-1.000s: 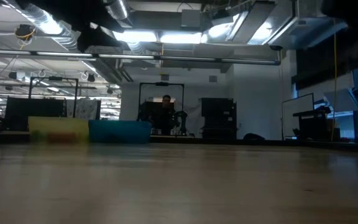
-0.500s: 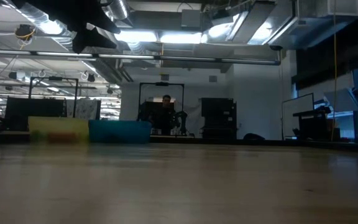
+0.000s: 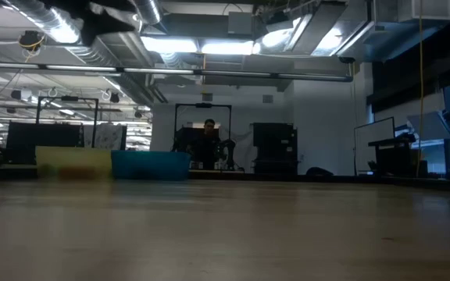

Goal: Sort blocks by size
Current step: Return to Home Position

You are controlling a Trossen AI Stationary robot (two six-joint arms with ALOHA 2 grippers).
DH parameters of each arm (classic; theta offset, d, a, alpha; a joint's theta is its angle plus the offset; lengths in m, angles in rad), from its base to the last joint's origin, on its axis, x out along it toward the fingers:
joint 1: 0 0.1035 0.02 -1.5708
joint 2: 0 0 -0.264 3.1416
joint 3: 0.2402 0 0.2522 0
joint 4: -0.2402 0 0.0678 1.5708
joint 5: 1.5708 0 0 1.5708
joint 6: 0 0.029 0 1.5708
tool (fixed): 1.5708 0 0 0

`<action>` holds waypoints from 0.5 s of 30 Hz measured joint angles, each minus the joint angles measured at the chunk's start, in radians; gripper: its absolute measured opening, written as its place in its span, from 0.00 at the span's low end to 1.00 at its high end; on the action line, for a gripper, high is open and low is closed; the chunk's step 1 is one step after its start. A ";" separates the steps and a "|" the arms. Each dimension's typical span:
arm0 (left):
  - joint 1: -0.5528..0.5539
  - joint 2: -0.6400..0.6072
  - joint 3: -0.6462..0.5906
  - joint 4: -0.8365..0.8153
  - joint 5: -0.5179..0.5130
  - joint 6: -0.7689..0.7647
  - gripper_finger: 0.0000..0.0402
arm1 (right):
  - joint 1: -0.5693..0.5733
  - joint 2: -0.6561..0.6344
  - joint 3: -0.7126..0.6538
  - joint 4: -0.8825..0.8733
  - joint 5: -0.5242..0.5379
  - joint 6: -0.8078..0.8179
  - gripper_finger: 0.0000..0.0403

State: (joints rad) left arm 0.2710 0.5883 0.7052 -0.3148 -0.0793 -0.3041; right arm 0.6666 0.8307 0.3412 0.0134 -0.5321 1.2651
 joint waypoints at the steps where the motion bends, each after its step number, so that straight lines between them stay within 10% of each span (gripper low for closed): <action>1: 0.000 -0.034 0.000 -0.011 0.000 0.012 0.52 | -0.014 -0.013 0.000 0.008 0.012 -0.025 0.43; 15: 0.000 -0.407 -0.138 -0.216 -0.002 0.080 0.52 | -0.348 -0.316 0.000 0.011 0.197 -0.571 0.43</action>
State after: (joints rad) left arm 0.2710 0.1813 0.5670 -0.5310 -0.0810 -0.2243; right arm 0.3182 0.5149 0.3412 0.0242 -0.3351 0.6937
